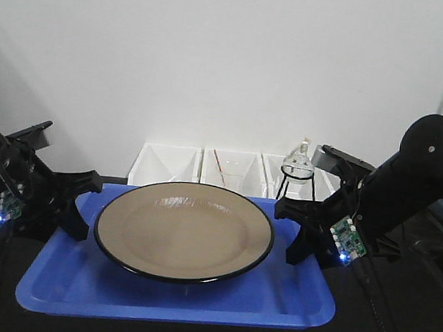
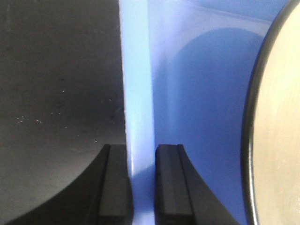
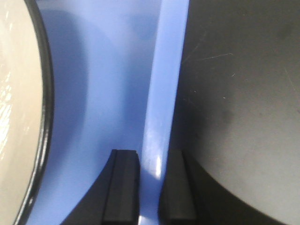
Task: Place disk in tray to left cabinet
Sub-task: 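Lift the blue tray with both grippers, keeping the plate level, then hold the tray with both grippers while the base turns away from the counter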
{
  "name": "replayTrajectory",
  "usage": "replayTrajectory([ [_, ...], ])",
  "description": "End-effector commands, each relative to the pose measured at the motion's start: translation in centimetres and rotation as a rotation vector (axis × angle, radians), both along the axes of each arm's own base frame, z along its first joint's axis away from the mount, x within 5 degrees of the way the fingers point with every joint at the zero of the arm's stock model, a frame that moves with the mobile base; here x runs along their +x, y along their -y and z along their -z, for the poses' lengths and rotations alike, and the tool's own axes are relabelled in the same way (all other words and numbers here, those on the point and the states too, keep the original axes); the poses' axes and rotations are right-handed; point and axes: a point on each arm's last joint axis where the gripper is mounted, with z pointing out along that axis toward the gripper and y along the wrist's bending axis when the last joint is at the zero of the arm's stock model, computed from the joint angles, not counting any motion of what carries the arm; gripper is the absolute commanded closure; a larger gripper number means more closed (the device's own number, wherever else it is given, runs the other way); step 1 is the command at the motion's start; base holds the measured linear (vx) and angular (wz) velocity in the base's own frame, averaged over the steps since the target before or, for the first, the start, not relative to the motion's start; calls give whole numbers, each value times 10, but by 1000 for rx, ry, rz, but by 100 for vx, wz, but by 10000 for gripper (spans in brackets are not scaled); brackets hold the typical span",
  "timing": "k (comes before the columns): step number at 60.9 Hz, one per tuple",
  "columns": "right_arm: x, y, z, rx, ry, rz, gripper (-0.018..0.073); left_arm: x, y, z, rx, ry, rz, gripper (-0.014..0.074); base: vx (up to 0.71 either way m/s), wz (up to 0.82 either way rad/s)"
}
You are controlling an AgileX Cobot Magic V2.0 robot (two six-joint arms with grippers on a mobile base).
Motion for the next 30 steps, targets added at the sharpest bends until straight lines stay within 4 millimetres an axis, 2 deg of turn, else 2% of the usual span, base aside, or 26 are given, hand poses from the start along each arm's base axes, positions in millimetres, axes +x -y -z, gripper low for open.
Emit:
replayTrajectory([
  [1, -14, -22, -45, 232, 117, -20, 565, -17, 24, -43, -226, 92, 18, 596, 0, 0],
  [30, -14, -22, -45, 232, 117, -20, 565, -17, 24, -43, -226, 91, 20, 596, -1, 0],
])
